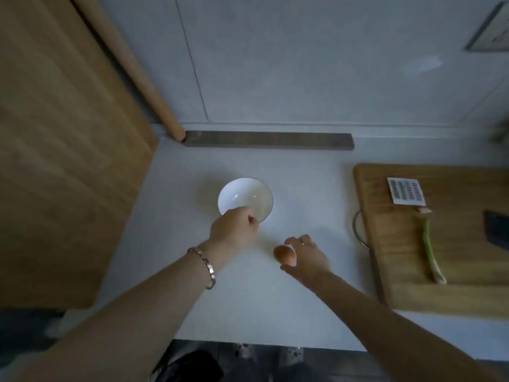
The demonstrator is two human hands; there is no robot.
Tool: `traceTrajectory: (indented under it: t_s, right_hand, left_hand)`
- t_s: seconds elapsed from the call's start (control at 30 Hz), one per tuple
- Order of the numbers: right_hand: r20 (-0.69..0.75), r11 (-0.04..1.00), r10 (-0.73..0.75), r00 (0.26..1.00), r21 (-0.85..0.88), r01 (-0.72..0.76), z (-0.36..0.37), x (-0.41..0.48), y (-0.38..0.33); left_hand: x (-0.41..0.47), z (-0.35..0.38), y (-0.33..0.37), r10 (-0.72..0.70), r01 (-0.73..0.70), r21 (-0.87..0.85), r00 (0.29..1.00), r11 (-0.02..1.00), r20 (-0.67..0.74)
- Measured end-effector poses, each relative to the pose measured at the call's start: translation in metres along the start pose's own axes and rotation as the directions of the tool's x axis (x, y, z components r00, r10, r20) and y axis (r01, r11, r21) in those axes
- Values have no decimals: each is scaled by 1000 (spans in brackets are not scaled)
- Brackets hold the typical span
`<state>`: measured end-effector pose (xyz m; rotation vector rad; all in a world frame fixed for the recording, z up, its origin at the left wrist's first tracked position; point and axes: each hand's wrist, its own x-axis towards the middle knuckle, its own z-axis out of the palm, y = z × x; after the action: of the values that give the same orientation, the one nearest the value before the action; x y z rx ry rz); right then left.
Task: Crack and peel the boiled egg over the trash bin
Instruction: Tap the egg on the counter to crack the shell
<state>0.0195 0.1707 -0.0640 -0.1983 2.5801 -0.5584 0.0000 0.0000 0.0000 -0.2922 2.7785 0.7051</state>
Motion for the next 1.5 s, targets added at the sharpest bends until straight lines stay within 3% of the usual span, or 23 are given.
traceTrajectory:
  t_s: [0.17,0.37,0.47,0.63,0.73,1.0,1.2,1.33,1.5]
  right_hand:
    - [-65,997,2,998,-78,-7,29,8,1]
    - [-209,964,123,970,258,-67,30,19,10]
    - [-335,899,161,928,437,2,27,14,11]
    - [-230,934,131,964,356,-42,35,10,21]
    - [-262,923,99,960,385,10,39,8,17]
    - [-128,847,206,970,520,-111,37,8,9]
    - [-213,939,167,963,333,-90,36,4,20]
    - [-178,976,78,981,213,-39,39,1,19]
    - [-191,947,201,961,289,-140,37,6,23]
  left_hand:
    - [-5,25,-16,-45,47,-33,998,998,44]
    - [2,35,-34,-108,112,-64,992,992,60]
    - [3,39,-37,-125,130,-78,990,988,64]
    - [1,44,-41,-140,147,-94,987,985,78]
    - [2,46,-44,-137,144,-115,988,983,69]
    - [0,51,-51,-145,157,-165,986,974,79]
    - [-2,53,-51,-148,161,-178,985,971,84]
    - [-3,54,-51,-141,156,-188,986,970,89]
    - [-4,53,-51,-174,190,-195,980,962,95]
